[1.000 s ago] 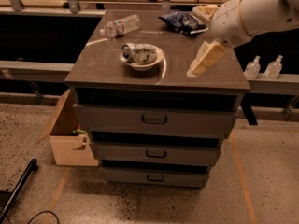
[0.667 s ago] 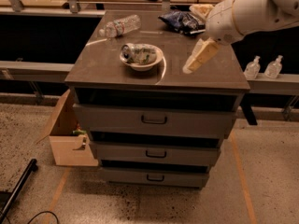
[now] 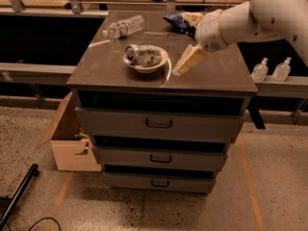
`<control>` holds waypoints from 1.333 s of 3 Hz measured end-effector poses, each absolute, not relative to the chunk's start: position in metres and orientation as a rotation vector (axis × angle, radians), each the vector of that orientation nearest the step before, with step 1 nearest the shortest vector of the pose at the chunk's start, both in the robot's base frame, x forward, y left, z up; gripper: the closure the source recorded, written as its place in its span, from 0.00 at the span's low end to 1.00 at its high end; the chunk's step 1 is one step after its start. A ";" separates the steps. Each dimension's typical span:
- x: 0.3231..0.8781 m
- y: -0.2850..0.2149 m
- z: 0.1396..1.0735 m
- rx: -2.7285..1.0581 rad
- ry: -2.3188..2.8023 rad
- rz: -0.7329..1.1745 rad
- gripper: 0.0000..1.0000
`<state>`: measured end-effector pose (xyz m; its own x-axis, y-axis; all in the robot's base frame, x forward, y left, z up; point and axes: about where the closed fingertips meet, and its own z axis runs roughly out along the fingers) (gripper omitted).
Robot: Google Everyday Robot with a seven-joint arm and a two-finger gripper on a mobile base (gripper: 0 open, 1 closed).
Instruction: Pick 7up can from paper bowl and place on counter
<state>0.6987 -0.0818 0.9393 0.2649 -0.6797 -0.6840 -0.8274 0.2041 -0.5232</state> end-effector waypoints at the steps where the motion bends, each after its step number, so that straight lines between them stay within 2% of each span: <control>1: 0.717 -0.059 0.929 -1.485 1.464 0.213 0.00; 4: 0.746 0.023 0.917 -1.431 1.429 0.360 0.00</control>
Offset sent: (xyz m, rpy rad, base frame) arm 0.0521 0.0772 -0.0160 0.1319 0.0369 -0.0068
